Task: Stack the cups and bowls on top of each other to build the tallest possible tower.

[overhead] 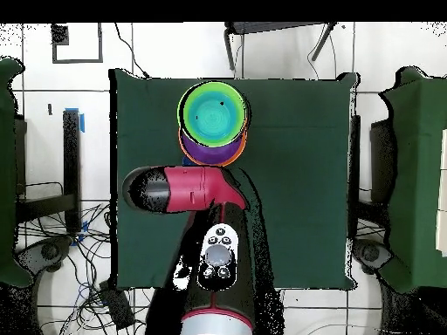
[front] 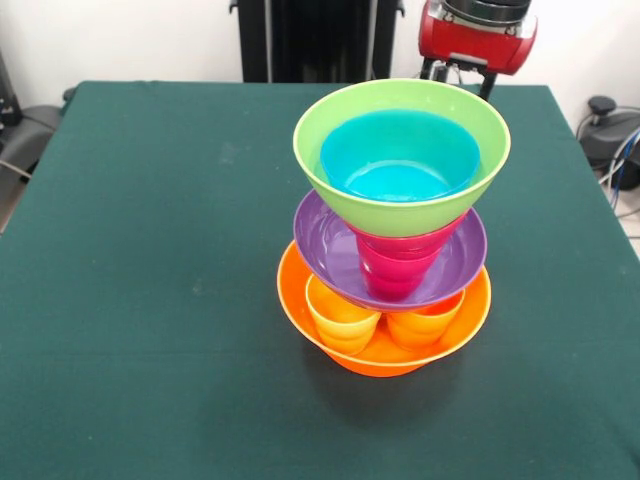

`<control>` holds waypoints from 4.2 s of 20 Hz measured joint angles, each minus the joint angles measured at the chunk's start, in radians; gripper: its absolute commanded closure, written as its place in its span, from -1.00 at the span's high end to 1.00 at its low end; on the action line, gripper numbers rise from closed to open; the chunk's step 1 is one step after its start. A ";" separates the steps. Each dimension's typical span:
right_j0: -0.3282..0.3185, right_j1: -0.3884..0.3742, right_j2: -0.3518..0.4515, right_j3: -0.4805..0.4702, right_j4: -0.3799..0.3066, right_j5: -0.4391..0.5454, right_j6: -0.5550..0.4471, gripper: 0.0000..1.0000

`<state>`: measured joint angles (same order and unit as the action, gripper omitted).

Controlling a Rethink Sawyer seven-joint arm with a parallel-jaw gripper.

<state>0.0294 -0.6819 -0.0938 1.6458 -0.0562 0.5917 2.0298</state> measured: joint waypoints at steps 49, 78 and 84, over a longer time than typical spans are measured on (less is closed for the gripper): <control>-0.351 0.134 0.216 0.084 -0.336 -0.144 0.000 1.00; -0.538 0.263 0.370 -0.079 -0.504 -0.144 0.000 1.00; -0.564 0.271 0.386 -0.086 -0.531 -0.144 0.000 1.00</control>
<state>-0.5346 -0.4110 0.2925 1.5596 -0.5871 0.4481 2.0298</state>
